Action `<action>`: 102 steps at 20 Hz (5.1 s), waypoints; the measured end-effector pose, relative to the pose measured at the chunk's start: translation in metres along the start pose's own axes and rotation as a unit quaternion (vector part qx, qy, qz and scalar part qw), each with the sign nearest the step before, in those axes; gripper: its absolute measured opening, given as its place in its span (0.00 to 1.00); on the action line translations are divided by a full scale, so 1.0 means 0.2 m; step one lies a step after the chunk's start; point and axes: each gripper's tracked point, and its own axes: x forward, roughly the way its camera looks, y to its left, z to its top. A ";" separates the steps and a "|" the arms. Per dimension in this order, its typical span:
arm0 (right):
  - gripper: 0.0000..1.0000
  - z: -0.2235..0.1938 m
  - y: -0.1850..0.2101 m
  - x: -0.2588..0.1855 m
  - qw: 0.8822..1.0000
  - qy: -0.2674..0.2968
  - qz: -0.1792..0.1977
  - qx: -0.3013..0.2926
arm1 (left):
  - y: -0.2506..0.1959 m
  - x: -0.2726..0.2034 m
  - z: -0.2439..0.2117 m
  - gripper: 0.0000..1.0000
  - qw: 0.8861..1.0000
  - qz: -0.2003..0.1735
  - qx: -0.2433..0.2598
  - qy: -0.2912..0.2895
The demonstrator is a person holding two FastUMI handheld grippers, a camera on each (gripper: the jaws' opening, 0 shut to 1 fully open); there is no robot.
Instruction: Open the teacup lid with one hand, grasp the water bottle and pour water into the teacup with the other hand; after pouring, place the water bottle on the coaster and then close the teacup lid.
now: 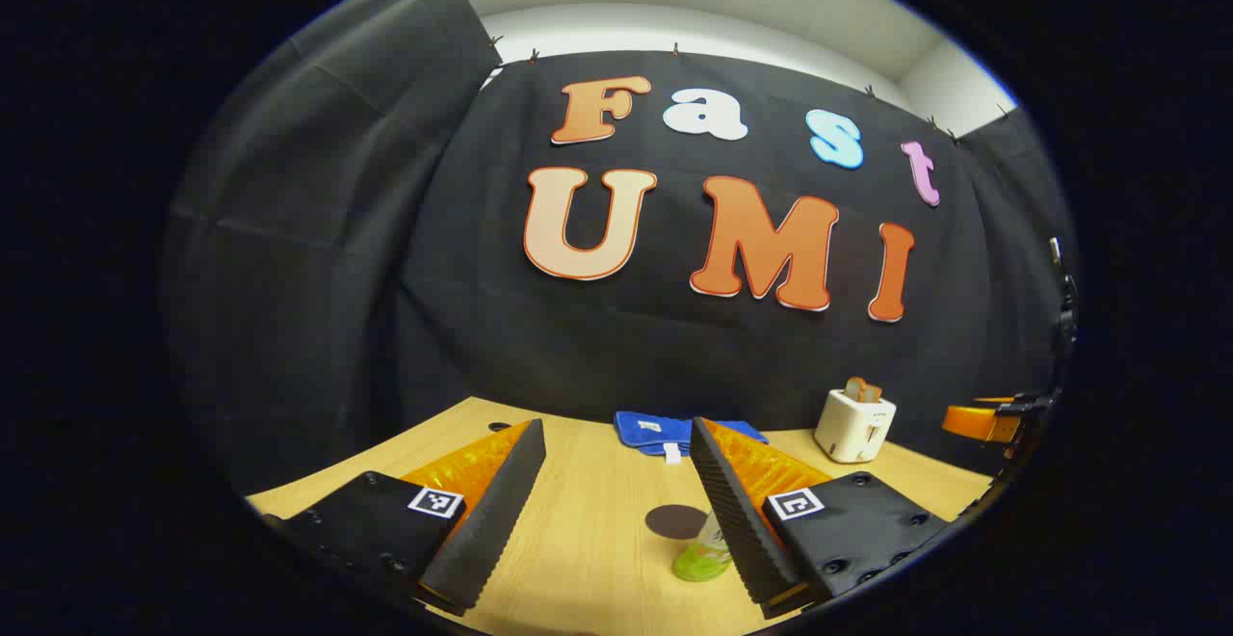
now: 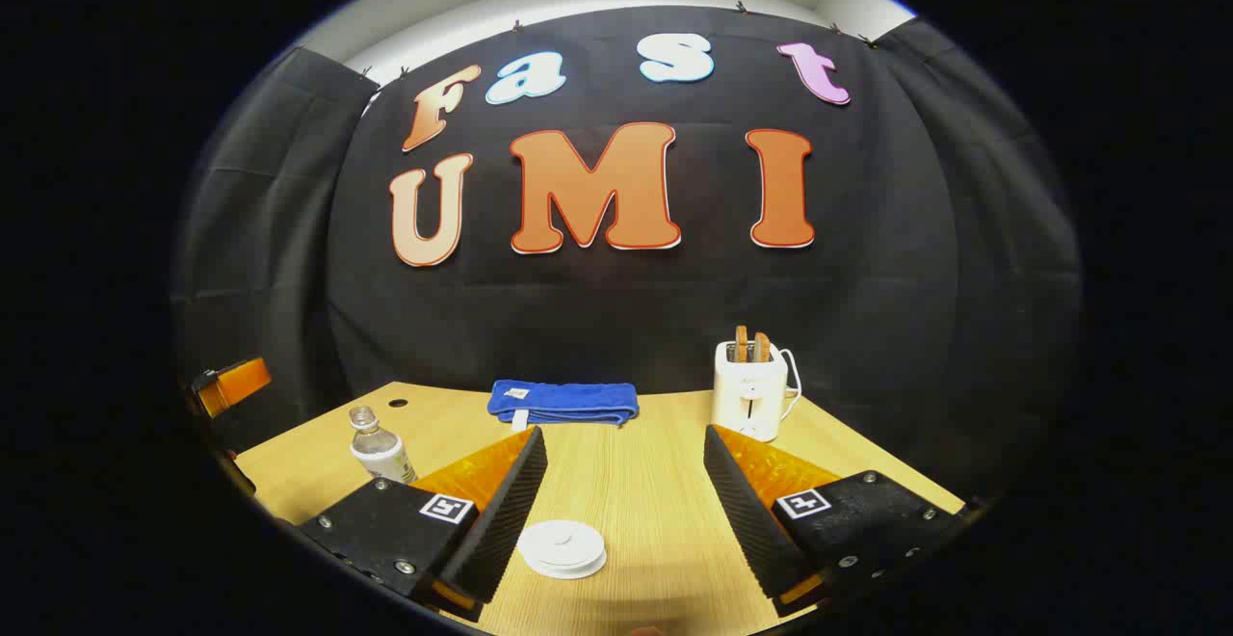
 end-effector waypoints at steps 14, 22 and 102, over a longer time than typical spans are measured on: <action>0.98 -0.18 0.05 0.08 1.000 0.012 0.016 -0.021 | -0.01 0.09 -0.18 0.99 1.000 0.006 0.012 0.023; 0.98 -0.37 0.14 0.14 0.998 0.058 0.034 -0.016 | -0.03 0.10 -0.20 0.99 0.999 0.001 0.023 0.023; 0.10 -0.56 -0.34 0.15 0.992 0.117 -0.034 0.015 | -0.71 0.26 -0.20 0.99 0.995 -0.083 0.029 0.042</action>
